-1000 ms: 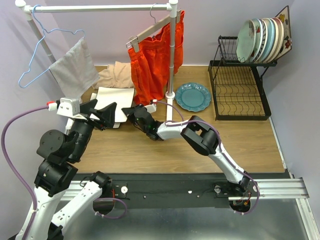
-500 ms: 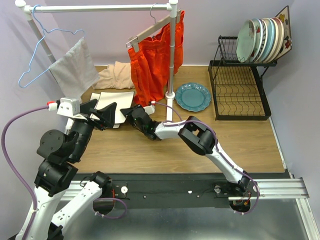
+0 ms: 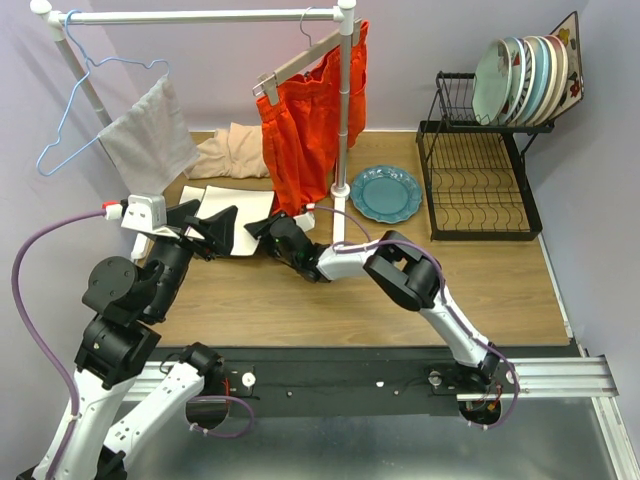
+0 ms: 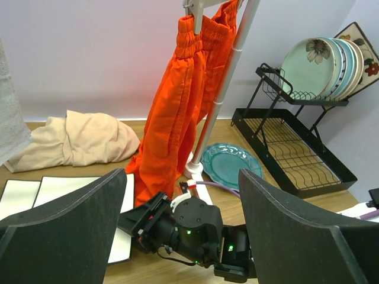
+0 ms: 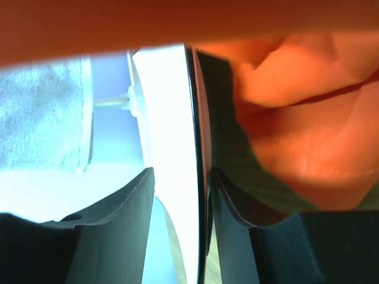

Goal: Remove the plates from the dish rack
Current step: Place the plate at the center of the board.

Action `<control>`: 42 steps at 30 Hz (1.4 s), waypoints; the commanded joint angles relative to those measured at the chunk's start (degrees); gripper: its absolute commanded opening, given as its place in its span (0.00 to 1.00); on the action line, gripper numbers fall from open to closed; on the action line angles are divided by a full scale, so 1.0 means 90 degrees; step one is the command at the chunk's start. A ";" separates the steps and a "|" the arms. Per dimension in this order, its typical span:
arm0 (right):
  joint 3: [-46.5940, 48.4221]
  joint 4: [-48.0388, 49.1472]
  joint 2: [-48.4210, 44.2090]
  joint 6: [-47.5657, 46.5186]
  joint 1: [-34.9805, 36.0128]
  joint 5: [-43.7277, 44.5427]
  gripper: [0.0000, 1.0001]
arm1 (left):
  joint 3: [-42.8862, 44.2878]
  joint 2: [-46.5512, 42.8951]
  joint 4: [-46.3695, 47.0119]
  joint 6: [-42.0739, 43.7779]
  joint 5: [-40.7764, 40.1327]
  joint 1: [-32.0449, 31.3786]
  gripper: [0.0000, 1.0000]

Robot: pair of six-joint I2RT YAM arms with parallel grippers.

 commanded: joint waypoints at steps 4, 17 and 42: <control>-0.0344 -0.0147 -0.0607 -0.0244 -0.0177 -0.0190 0.54 | -0.0090 -0.0011 0.0227 -0.0081 0.0171 0.0035 0.85; -0.0227 -0.0997 -0.0724 -0.0517 -0.0226 -0.0121 0.54 | -0.0149 0.0038 0.0345 -0.0081 0.0229 0.0035 0.85; -0.0452 -0.0900 -0.0900 -0.0889 -0.0226 0.0025 0.18 | -0.0364 -0.0021 0.0442 -0.0160 0.0385 0.0035 0.85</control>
